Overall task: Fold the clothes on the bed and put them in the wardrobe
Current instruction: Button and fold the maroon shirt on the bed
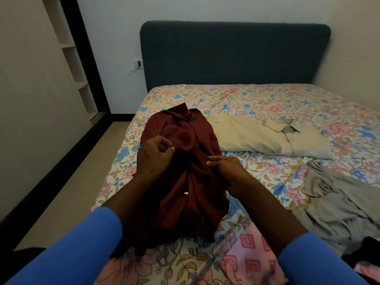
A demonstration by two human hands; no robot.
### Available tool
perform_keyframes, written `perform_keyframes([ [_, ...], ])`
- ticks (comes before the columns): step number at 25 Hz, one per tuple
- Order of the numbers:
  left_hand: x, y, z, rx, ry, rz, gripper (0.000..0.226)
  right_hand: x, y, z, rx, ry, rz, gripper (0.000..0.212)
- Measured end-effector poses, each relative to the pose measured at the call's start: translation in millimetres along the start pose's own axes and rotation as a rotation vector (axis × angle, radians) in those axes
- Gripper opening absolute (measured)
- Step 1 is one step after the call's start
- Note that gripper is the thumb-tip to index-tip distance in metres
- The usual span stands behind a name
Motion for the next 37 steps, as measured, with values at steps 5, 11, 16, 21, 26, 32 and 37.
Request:
perform_keyframes([
  [5, -15.8, 11.3, -17.7, 0.243, -0.097, -0.062, 0.007, -6.1, -34.7, -6.4, 0.094, -0.061, 0.115, 0.007],
  [11, 0.8, -8.1, -22.5, 0.387, 0.069, -0.329, 0.006, -23.9, -42.8, -1.3, 0.127, -0.017, 0.232, 0.018],
  [16, 6.1, -14.0, -21.8, 0.438, 0.131, -0.437, 0.008, -18.6, -38.0, 5.2, 0.109, -0.01, 0.117, 0.007],
  [21, 10.2, -18.6, -21.0, 0.436, 0.223, -0.525, 0.004, -17.8, -37.9, 10.3, 0.146, 0.068, -0.06, 0.018],
  [26, 16.1, -20.9, -19.0, 0.518, 0.432, -0.628, 0.004, -16.0, -35.8, 10.7, 0.105, 0.155, -0.16, 0.01],
  [32, 17.1, -23.5, -25.8, 0.478, 0.503, -0.69, 0.015, -23.4, -39.9, 5.7, 0.084, 0.091, 0.047, 0.011],
  [37, 16.6, -25.1, -27.1, 0.425, 0.461, -0.67, 0.014, -24.5, -46.6, 4.4, 0.11, -0.039, 0.334, 0.015],
])
Point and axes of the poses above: each hand's wrist, its own z-axis towards the middle knuckle, its own y-axis out of the back of the hand, x = y × z, the point moved 3 cm from there along z, towards the middle knuckle, and after that the axes turned 8 degrees about -z, right-handed, at the moved point
